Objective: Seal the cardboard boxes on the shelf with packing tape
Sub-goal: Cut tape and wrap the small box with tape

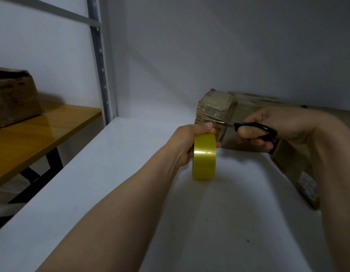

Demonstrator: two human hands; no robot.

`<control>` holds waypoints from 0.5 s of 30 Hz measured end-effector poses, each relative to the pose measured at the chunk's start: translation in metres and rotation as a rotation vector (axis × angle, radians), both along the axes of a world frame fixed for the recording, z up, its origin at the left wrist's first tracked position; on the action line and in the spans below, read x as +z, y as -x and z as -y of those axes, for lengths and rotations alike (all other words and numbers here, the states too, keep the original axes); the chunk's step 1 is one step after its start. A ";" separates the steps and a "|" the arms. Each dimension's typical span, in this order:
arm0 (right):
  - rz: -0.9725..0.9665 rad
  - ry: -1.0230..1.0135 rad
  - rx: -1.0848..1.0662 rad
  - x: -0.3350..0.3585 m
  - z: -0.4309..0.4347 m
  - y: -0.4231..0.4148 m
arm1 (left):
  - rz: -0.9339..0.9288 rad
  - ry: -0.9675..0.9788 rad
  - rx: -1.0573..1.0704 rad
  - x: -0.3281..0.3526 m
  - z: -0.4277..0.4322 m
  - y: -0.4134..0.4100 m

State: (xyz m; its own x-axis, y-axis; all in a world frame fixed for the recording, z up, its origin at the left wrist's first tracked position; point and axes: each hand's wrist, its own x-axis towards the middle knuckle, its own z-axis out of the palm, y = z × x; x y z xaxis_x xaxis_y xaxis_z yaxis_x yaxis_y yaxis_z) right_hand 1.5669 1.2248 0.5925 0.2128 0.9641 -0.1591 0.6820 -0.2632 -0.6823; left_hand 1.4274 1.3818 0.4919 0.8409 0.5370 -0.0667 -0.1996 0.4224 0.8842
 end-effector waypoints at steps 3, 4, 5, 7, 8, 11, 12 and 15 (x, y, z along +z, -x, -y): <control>0.044 -0.001 -0.004 0.001 0.002 0.002 | -0.005 -0.009 -0.001 0.000 0.002 -0.001; 0.050 -0.001 -0.002 0.002 0.002 0.003 | -0.005 -0.010 0.002 0.000 0.002 -0.001; 0.053 0.000 -0.001 0.003 0.002 0.004 | -0.004 -0.009 0.003 0.000 0.001 -0.001; 0.060 0.000 -0.006 0.003 0.001 0.007 | 0.000 -0.006 0.002 0.000 0.000 0.000; 0.058 -0.001 -0.008 0.003 0.001 0.008 | 0.000 -0.005 0.001 0.000 0.000 0.000; 0.040 -0.008 -0.026 -0.001 0.000 0.012 | -0.005 -0.026 0.001 -0.001 0.000 0.000; 0.019 -0.016 -0.039 -0.003 -0.001 0.013 | -0.006 -0.037 0.000 -0.001 0.000 0.000; -0.024 -0.034 -0.048 -0.002 -0.005 0.012 | -0.003 -0.053 -0.005 -0.001 0.000 0.000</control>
State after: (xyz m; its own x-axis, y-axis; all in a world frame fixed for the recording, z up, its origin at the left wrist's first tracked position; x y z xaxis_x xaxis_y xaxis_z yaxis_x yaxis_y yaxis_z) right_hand 1.5545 1.2300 0.5901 0.2553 0.9578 -0.1319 0.6525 -0.2713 -0.7075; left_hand 1.4278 1.3822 0.4907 0.8434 0.5357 -0.0413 -0.1946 0.3762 0.9059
